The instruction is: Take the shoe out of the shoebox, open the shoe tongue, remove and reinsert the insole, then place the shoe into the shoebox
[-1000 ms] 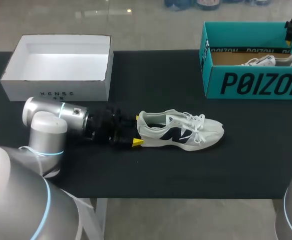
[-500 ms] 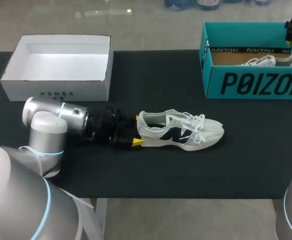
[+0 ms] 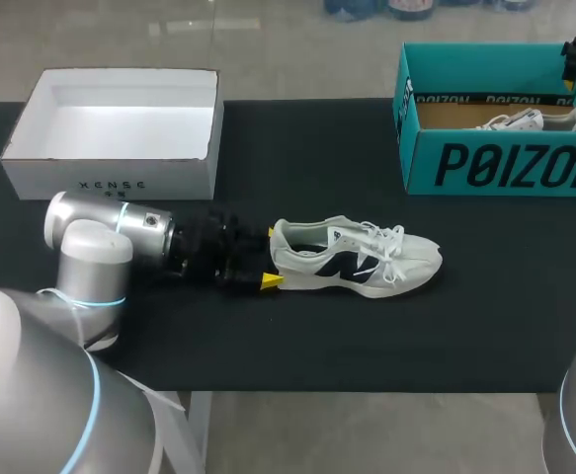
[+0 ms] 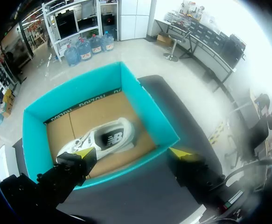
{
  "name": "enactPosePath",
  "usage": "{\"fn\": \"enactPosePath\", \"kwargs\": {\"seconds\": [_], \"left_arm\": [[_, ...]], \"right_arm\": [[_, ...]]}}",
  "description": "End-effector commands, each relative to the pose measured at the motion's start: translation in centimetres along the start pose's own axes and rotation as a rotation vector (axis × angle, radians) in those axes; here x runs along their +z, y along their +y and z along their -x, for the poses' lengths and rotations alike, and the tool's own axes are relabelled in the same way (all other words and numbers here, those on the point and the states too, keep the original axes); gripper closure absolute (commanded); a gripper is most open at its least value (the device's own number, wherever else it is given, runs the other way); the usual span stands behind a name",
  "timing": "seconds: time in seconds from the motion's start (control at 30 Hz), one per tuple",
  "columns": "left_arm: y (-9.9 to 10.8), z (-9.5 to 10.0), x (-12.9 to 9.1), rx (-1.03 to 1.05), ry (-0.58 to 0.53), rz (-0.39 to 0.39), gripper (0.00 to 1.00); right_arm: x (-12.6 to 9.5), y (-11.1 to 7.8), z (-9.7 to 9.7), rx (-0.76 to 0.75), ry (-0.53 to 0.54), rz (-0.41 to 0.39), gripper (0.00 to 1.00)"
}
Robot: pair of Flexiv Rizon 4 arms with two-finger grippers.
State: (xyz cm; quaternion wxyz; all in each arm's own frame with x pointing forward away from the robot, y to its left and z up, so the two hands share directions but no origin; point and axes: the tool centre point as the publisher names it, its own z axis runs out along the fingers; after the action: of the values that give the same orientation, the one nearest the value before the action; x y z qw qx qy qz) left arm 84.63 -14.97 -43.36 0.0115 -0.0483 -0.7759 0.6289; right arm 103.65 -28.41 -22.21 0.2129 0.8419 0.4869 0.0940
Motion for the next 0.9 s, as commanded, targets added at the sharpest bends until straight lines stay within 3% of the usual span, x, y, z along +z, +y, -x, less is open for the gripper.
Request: {"fn": "enactPosePath", "kwargs": {"seconds": [0.03, 0.2, 0.47, 0.6, 0.9], "left_arm": [[0.2, 0.0, 0.2, -0.001, 0.000, 0.001, 1.00], [0.2, 0.0, 0.2, -0.001, 0.000, 0.001, 1.00], [0.2, 0.0, 0.2, -0.001, 0.000, 0.001, 1.00], [0.2, 0.0, 0.2, -0.001, 0.000, 0.001, 1.00], [0.2, 0.0, 0.2, -0.001, 0.000, 0.001, 1.00]], "right_arm": [[0.0, 0.0, 0.0, 0.001, -0.001, 0.001, 0.00], [0.0, 0.0, 0.0, 0.001, -0.001, 0.001, 0.00], [-5.2, -5.7, -2.0, -0.063, -0.113, 0.003, 0.00], [-7.6, -9.3, -3.2, -0.097, -0.079, -0.024, 0.00], [-10.1, -16.6, -7.3, -0.312, 0.039, -0.135, 0.00]]}}
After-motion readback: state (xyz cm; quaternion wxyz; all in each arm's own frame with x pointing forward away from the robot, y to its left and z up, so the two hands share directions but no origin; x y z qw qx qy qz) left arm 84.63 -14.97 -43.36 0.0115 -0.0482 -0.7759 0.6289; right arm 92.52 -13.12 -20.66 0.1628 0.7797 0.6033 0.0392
